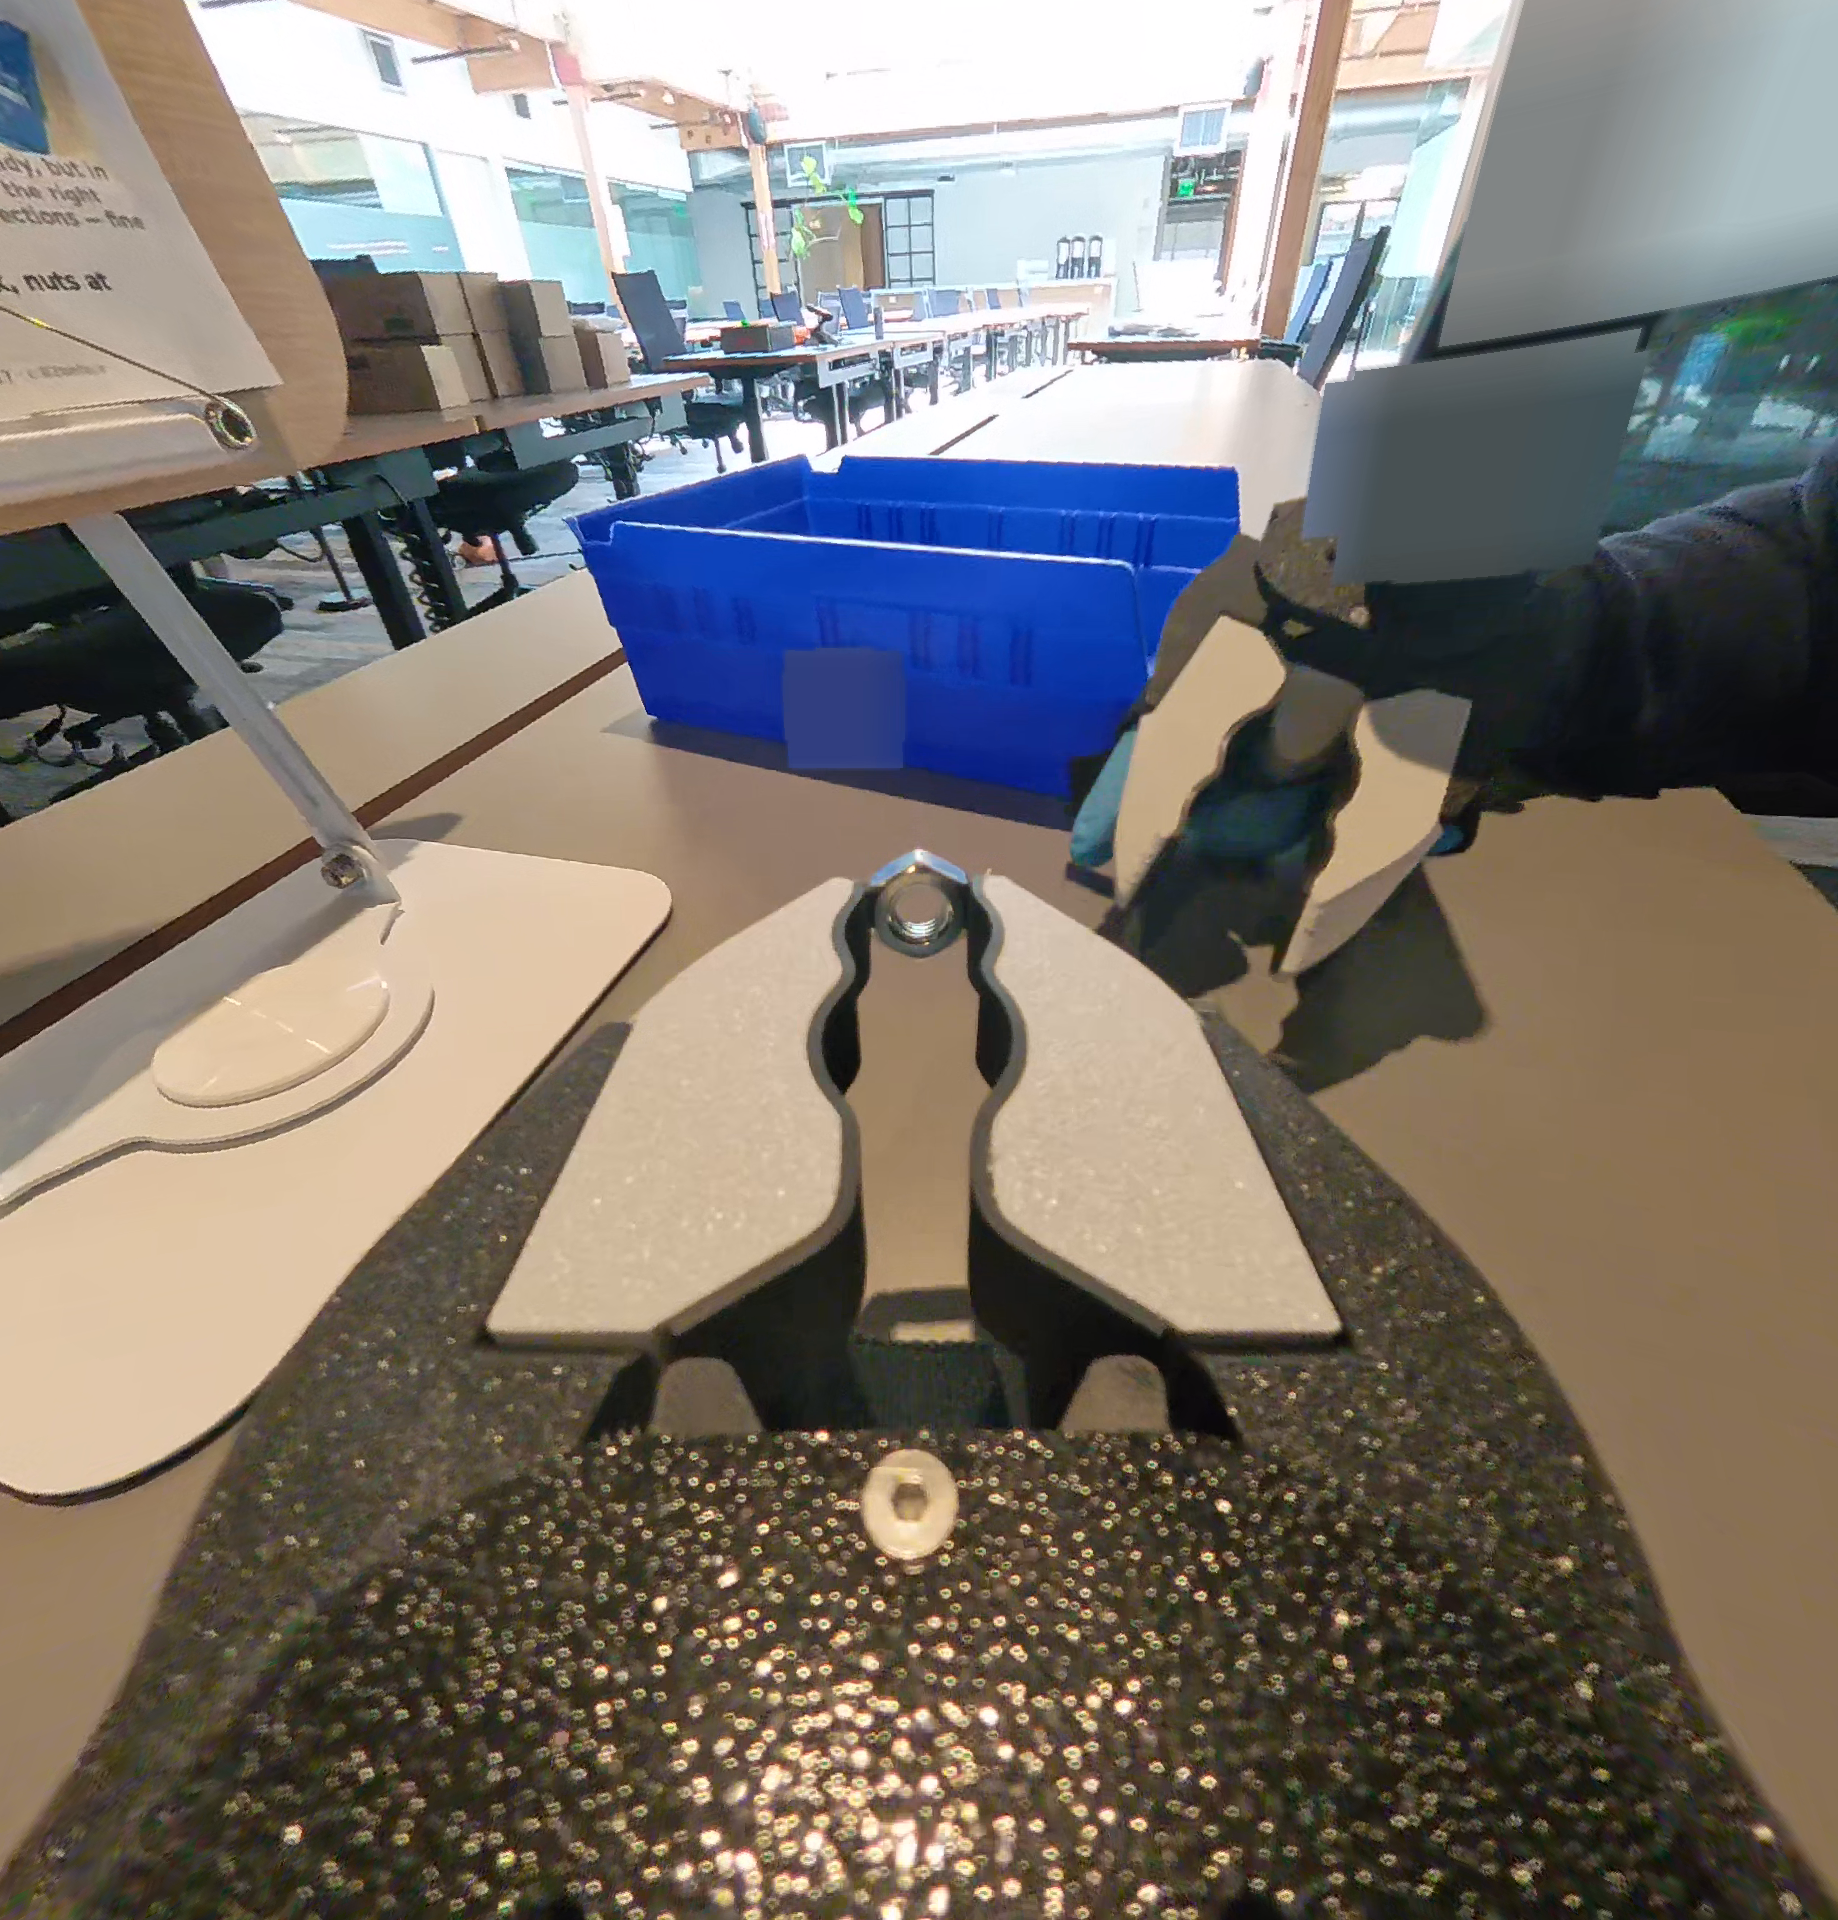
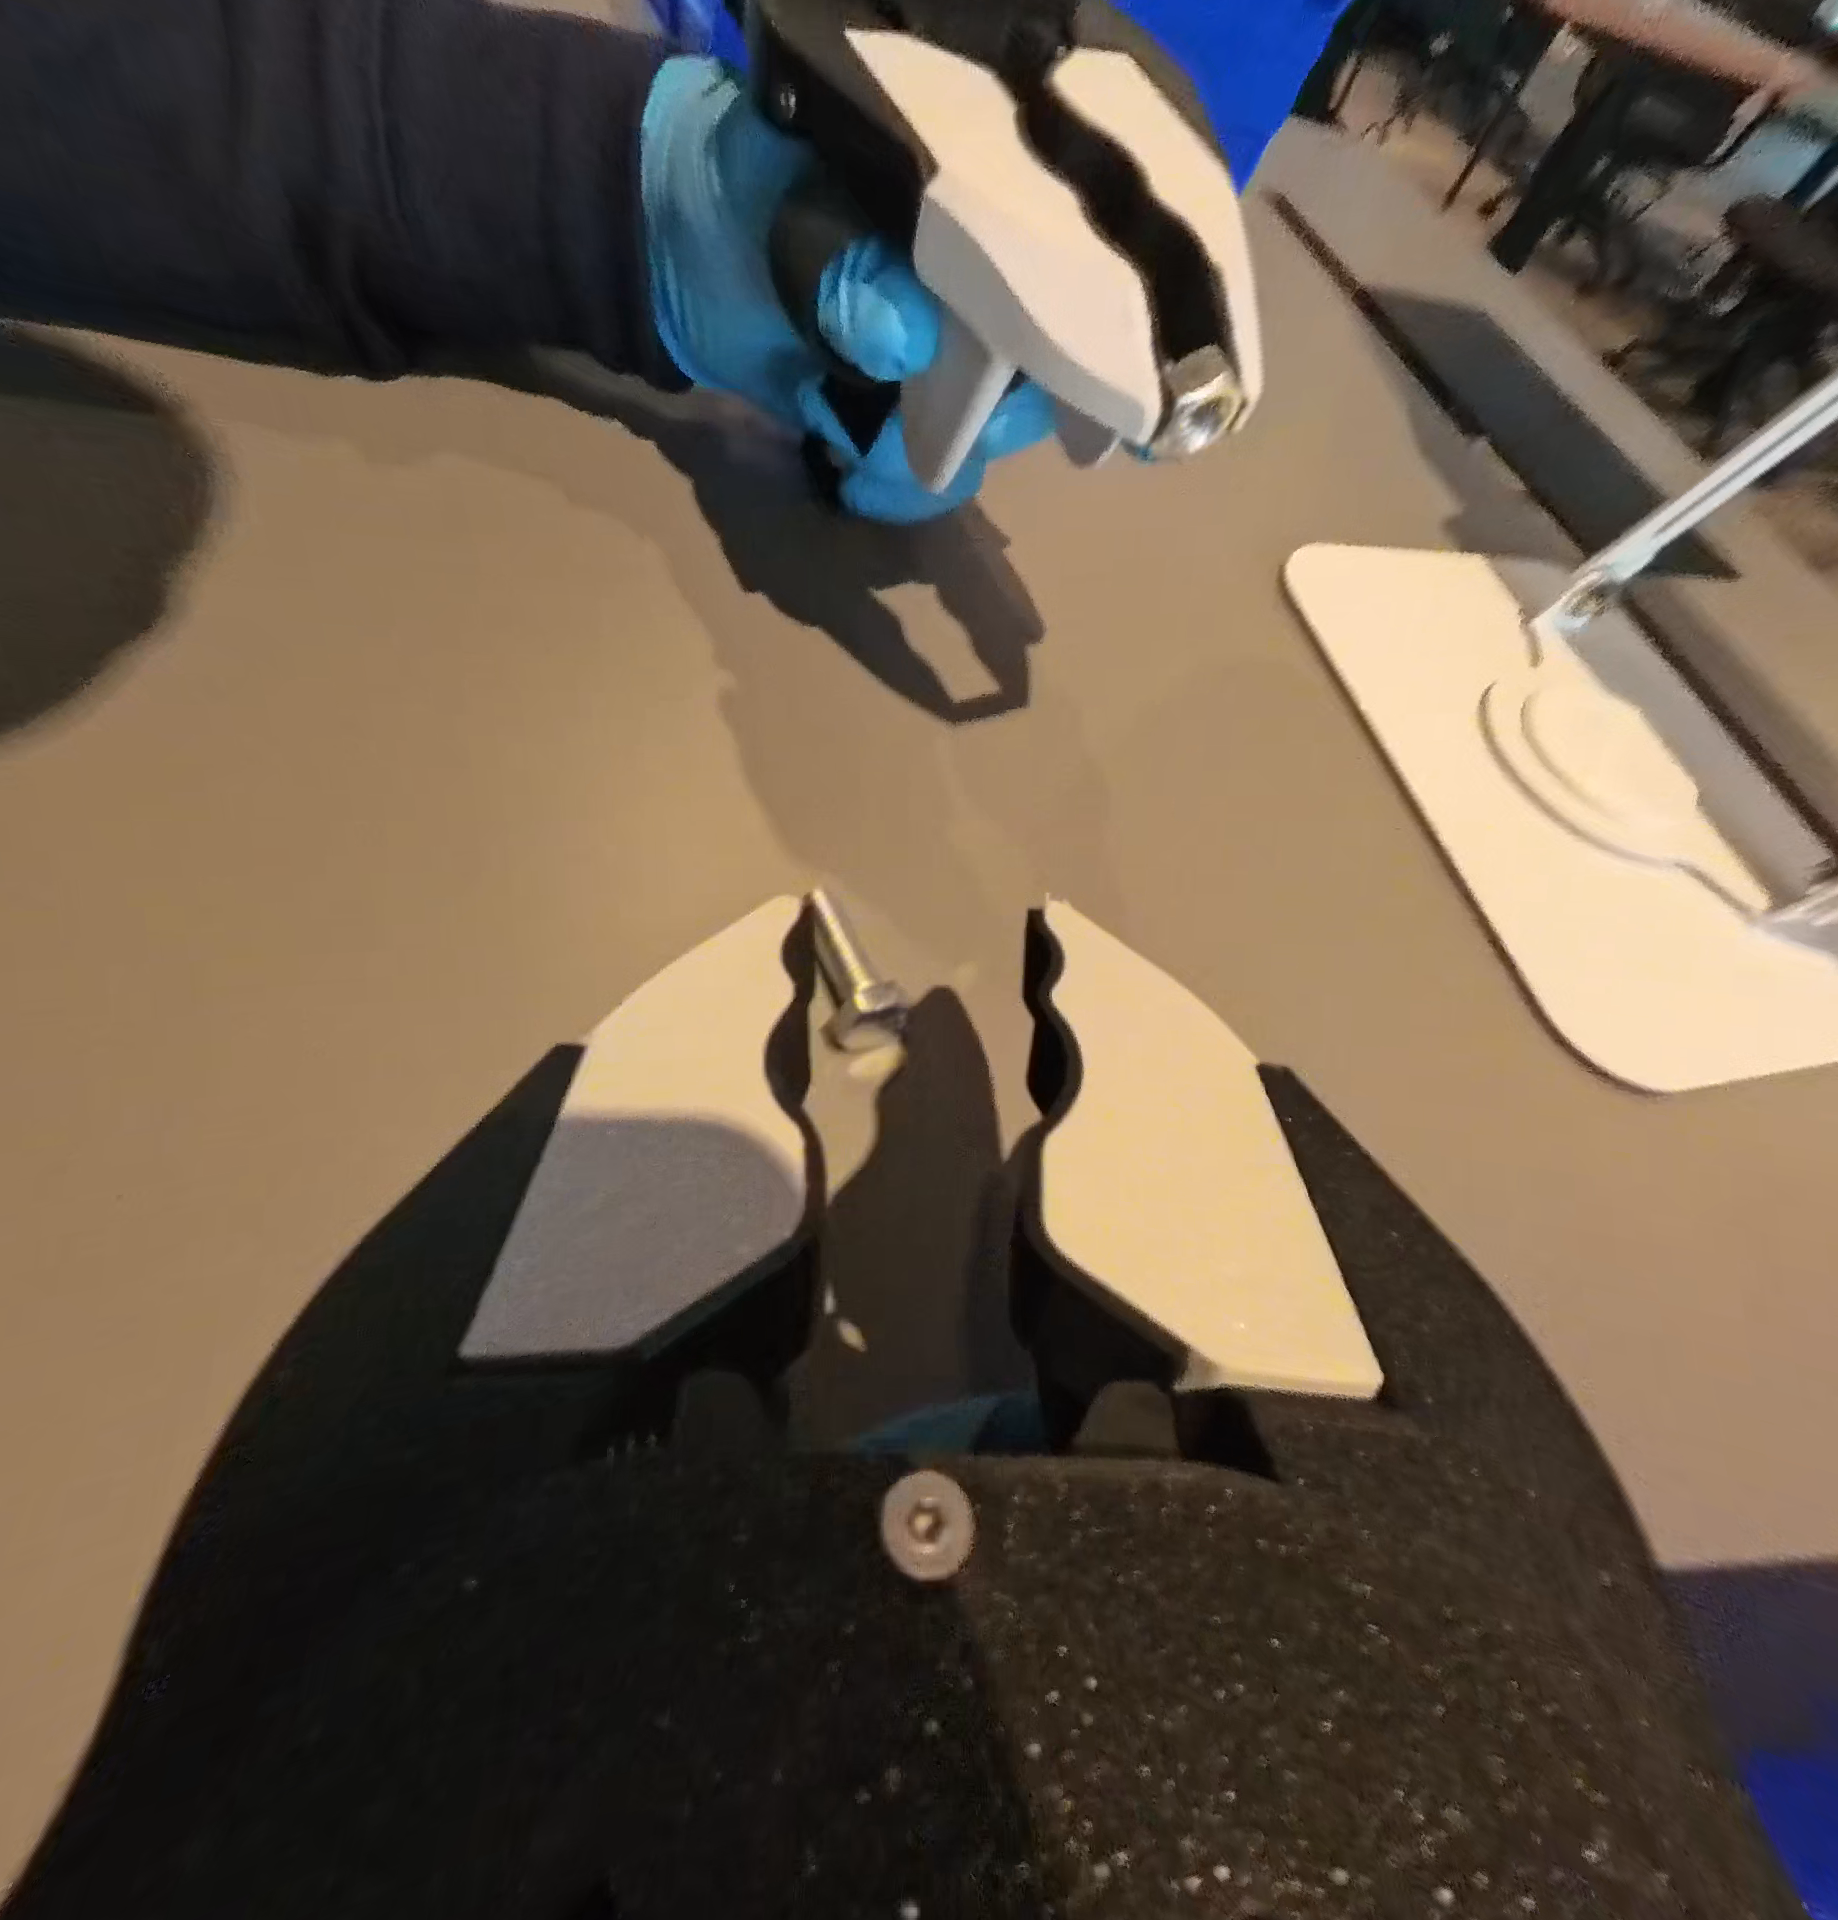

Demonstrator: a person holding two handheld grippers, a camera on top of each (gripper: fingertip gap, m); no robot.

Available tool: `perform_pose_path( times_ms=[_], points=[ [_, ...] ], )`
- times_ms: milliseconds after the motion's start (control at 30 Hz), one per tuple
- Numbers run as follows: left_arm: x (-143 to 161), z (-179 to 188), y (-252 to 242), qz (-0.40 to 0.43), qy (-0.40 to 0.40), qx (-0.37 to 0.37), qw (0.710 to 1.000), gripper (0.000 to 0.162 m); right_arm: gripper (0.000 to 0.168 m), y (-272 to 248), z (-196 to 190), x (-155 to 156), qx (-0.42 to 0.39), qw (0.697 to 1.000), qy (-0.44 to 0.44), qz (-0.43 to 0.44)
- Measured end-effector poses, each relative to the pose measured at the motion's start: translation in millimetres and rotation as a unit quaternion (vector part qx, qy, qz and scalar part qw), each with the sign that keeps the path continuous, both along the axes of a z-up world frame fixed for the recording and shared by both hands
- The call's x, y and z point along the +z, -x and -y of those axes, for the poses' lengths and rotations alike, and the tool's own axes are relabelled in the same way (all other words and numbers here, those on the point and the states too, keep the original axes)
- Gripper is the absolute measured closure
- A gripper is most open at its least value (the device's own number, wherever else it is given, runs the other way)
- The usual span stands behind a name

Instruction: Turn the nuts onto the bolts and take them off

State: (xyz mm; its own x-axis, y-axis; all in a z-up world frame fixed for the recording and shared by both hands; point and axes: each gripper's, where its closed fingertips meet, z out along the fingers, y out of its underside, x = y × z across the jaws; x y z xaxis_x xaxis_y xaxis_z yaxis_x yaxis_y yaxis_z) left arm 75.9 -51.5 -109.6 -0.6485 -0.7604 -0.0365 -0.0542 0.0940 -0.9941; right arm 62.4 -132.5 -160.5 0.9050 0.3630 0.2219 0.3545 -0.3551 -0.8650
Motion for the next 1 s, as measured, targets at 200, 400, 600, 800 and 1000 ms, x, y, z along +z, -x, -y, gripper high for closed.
perform_pose_path(
  times_ms=[200, 400, 600, 800, 1000],
  points=[
    [-2, 4, 3, -0.004, -0.012, -0.011, 1.000, 0.145, 0.133, -13, 12, -15, -0.017, 0.998, 0.058, 0.004],
    [1, 3, 3, -0.006, 0.011, -0.015, 1.000, 0.145, 0.136, -6, 11, -26, 0.012, 0.995, 0.093, 0.026],
    [1, 9, 4, -0.008, 0.014, -0.025, 1.000, 0.145, 0.135, -2, 10, -35, 0.030, 0.991, 0.124, 0.040],
    [0, 14, 5, -0.013, 0.017, -0.036, 0.999, 0.145, 0.136, 1, 9, -38, 0.040, 0.989, 0.142, 0.028],
    [0, 20, 6, -0.016, 0.018, -0.046, 0.999, 0.145, 0.138, 2, 8, -39, 0.042, 0.988, 0.147, 0.023]
  ],
)
